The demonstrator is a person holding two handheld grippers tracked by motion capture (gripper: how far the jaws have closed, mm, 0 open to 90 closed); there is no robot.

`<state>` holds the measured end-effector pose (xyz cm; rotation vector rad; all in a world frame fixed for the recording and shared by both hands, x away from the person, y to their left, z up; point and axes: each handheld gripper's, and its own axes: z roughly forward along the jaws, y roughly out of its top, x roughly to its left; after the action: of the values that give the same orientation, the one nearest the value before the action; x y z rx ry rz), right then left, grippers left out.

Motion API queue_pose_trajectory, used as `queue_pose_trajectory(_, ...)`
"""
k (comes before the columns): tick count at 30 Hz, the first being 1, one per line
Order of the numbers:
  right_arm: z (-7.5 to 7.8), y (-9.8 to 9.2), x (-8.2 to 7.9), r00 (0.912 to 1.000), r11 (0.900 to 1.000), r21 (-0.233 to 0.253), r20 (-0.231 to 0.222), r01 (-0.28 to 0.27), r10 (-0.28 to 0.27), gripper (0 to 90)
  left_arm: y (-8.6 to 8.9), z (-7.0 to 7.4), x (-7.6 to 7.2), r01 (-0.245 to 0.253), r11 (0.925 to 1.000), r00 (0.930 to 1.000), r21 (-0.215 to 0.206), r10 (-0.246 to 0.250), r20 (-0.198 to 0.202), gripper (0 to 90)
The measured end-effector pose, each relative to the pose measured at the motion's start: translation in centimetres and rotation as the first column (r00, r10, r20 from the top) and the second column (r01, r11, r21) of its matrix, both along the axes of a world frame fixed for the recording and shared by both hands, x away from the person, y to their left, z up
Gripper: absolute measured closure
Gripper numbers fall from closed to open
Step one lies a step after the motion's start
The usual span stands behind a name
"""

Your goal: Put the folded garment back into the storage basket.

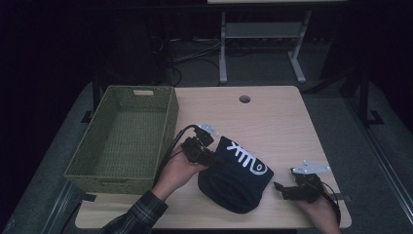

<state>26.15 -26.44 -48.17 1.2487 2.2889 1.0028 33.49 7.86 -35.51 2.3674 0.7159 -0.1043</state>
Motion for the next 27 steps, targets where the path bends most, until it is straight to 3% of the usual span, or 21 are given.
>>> queue_pose_trajectory(15, 0.0, 0.0, 0.0, 1.0, 1.0, 0.0, -0.001, 0.0, 0.0, 14.8, 0.3, 2.8, 0.6, 0.028, 0.9995, 0.9996, -0.016, -0.028, -0.002, 70.7)
queue_pose_trajectory(27, 0.0, 0.0, 0.0, 1.0, 1.0, -0.001, 0.0, 0.0, 0.0, 14.9, 2.3, 5.7, 1.2, 0.01, 0.9996, 0.9999, -0.028, -0.01, 0.009, 70.7)
